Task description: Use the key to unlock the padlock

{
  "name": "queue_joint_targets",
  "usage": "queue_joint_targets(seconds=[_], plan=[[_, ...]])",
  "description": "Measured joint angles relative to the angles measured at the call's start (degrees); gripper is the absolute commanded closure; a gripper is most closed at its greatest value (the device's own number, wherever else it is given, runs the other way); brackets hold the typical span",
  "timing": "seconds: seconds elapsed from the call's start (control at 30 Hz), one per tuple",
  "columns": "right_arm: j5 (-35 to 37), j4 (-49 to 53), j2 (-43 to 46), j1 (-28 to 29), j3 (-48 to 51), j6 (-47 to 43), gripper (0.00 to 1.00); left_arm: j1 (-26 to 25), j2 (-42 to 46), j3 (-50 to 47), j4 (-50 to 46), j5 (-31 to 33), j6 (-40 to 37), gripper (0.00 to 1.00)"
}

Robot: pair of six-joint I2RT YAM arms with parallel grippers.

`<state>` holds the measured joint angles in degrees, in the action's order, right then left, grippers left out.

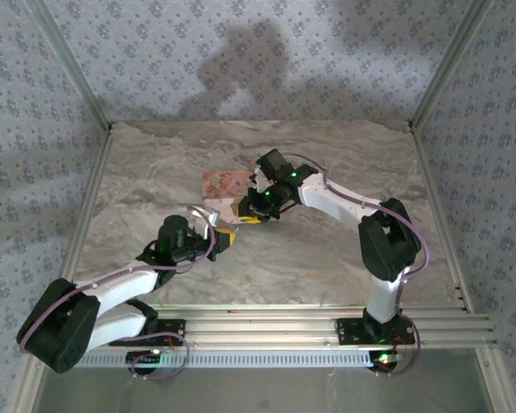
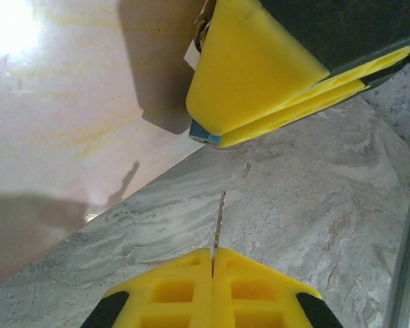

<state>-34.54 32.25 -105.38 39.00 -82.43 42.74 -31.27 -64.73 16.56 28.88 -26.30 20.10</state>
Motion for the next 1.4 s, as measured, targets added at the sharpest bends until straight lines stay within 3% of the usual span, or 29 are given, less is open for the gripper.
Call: queue_joint_targets(seconds=[0.73,1.4], plan=[[-1.8,-2.1,1.1,0.0,1.3,0.1,1.0,1.5,-5.0,2.2,3.0,-4.0,4.4,1.0],[-2.0,-3.8,1.8,0.0,2.8,0.2,1.0,3.5,-4.3,2.1,4.3,-6.1,5.5,1.0]])
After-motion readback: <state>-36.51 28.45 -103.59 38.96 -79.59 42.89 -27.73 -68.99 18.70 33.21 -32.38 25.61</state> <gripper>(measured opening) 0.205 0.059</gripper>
